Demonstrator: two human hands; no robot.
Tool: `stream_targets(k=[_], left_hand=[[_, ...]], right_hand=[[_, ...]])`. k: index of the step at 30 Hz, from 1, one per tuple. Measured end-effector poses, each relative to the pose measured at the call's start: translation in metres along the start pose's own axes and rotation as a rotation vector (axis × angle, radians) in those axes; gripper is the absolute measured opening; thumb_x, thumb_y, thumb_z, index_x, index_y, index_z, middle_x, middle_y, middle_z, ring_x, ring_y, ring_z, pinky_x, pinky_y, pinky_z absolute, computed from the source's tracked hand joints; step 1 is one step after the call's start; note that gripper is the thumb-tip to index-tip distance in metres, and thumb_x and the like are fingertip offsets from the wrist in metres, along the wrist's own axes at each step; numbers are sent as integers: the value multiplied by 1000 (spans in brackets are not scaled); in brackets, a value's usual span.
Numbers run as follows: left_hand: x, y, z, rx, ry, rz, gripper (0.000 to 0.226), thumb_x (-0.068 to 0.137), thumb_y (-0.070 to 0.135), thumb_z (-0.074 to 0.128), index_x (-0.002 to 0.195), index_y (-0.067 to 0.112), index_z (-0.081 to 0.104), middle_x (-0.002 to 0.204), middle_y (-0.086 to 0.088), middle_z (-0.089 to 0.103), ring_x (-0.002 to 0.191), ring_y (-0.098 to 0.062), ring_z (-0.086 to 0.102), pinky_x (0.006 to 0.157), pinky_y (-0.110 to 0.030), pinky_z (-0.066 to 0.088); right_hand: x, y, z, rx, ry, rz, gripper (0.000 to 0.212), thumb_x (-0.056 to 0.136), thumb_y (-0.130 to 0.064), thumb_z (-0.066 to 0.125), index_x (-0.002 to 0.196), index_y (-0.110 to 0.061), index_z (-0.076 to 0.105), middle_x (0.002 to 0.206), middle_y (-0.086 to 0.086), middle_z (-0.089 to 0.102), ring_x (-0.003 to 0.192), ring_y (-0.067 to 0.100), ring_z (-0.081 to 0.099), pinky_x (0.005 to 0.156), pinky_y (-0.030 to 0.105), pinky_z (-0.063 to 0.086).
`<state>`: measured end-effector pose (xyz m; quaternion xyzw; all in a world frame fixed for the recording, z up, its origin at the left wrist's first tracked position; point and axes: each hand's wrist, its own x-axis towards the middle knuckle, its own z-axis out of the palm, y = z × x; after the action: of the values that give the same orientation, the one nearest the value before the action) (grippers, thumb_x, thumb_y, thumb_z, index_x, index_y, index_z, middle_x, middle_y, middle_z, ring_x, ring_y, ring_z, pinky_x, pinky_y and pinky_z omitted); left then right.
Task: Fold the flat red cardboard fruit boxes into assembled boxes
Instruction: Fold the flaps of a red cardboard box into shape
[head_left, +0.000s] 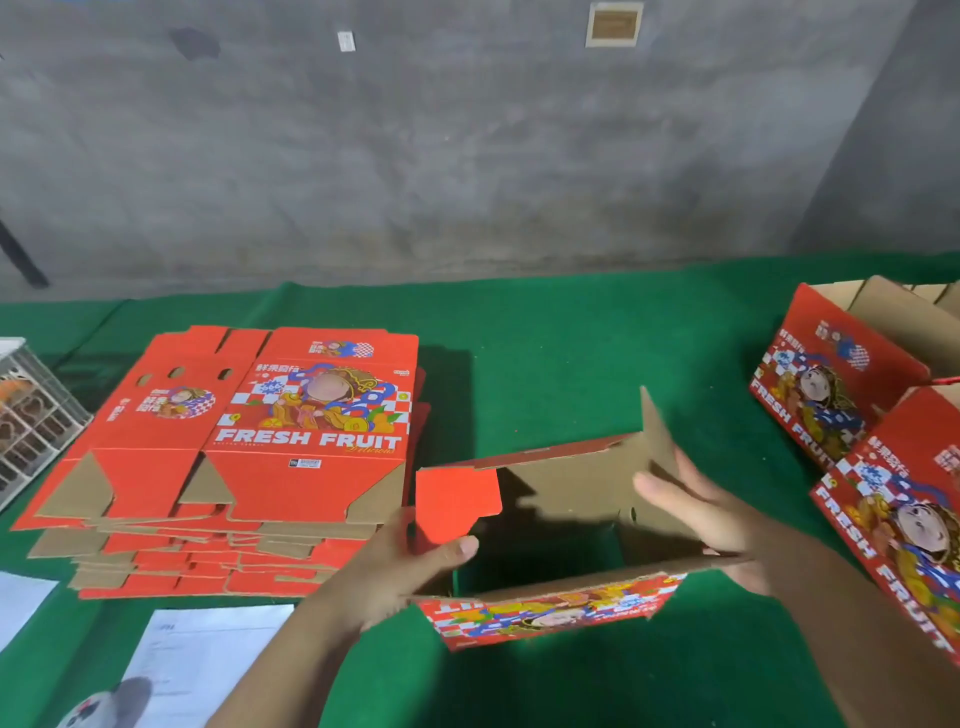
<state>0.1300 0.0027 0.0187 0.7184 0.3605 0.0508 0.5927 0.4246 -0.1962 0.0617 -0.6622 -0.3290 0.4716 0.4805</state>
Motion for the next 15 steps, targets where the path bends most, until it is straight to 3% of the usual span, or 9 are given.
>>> stream_targets(k=[2,4,6,8,10,13,15], left_hand=[[7,-3,3,132,45,-2,110,59,75,86,146,39,29,130,9,54,126,-13,52,107,-33,47],[12,-1,4,235,98,-13,124,62,60,89,155,45,8,125,2,37,123,-16,42,113,-37,40],[16,1,4,143,191,53,136,64,44,87,162,46,-7,132,-1,31,125,-9,31,112,-28,33],[20,0,7,-45,251,205,124,73,24,84,165,39,2,146,-5,42,132,-12,41,114,-32,38],[23,-4,14,-285,290,334,91,91,4,72,164,27,23,153,-4,53,139,-23,52,118,-43,42],[26,-7,16,-597,459,294,39,100,18,57,137,27,62,127,-10,72,118,-33,66,96,-50,55],[29,-9,9,-706,491,252,28,100,25,57,127,28,67,119,-14,74,106,-35,71,87,-55,57]], right_hand=[[12,8,-3,-24,64,-26,79,88,-29,77,147,-59,35,140,-28,61,119,-10,61,97,21,43],[22,12,-2,49,135,-46,65,97,-10,66,150,-41,46,133,-8,71,116,9,70,90,27,52],[26,13,4,269,120,-70,48,102,-12,55,147,-28,54,132,3,71,115,21,71,88,35,55],[27,14,12,443,121,-120,42,106,-31,47,144,-18,59,135,10,69,120,26,69,91,40,55],[29,19,22,521,194,-160,47,109,-42,41,139,-15,65,134,12,69,117,26,70,89,38,57],[33,39,32,533,394,-81,38,111,-33,40,139,-17,61,124,12,70,92,23,74,91,41,49],[33,48,38,480,486,-68,29,111,-21,39,134,-25,57,115,4,71,72,13,74,84,38,47]])
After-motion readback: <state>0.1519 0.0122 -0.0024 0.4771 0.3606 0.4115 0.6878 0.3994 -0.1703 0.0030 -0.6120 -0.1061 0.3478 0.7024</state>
